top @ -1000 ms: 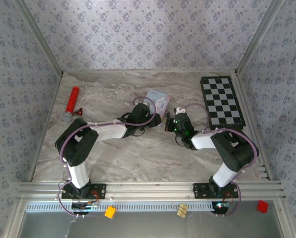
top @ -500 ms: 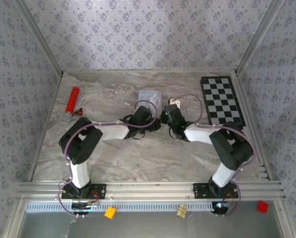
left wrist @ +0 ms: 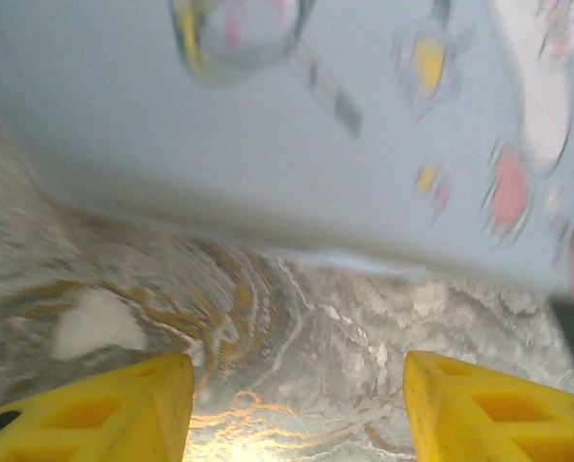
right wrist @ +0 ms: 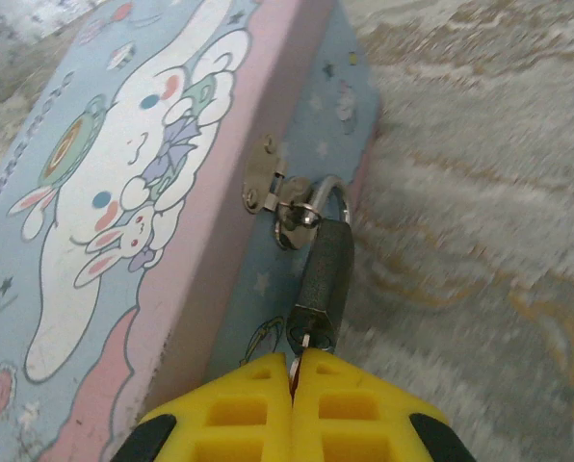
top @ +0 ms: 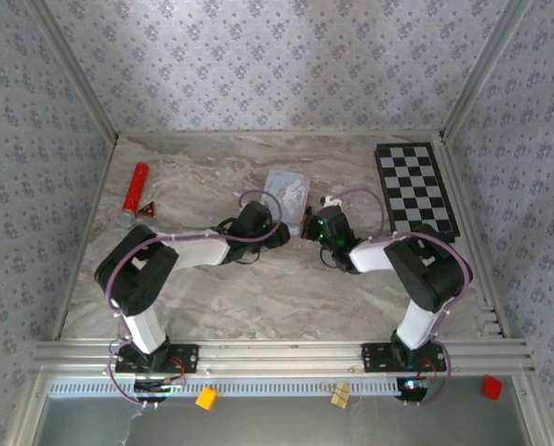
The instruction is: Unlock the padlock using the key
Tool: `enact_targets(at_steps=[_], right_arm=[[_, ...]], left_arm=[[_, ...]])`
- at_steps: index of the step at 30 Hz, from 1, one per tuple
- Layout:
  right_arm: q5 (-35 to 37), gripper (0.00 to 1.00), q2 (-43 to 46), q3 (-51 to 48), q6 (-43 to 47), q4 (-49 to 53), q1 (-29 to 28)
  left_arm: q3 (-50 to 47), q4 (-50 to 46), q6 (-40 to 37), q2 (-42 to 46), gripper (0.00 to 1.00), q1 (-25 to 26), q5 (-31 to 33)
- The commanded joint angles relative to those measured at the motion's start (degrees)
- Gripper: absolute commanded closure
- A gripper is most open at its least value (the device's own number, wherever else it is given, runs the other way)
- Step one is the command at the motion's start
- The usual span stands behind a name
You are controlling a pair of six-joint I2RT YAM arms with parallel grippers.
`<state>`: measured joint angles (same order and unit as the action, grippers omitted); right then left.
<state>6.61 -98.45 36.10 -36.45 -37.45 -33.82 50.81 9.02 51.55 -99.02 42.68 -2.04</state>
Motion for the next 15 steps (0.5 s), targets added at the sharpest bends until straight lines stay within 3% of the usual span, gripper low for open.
enact_targets(at_steps=[1, 6, 15], right_arm=[[0.15, 1.00, 3.74, -3.76, -0.09, -2.65, -3.74], [2.59, 1.00, 5.29, -9.43, -5.15, -7.08, -5.98], [3.91, 1.00, 3.82, -11.66, -7.61, -9.44, -6.94]], left_arm=[[-1.42, 0.97, -1.29, 4.91, 0.39, -0.93, 1.48], [-1.45, -0.80, -2.36, 8.96, 0.36, -0.84, 2.93], [1.21, -4.43, -1.68, 6.89, 0.33, -0.93, 4.40]])
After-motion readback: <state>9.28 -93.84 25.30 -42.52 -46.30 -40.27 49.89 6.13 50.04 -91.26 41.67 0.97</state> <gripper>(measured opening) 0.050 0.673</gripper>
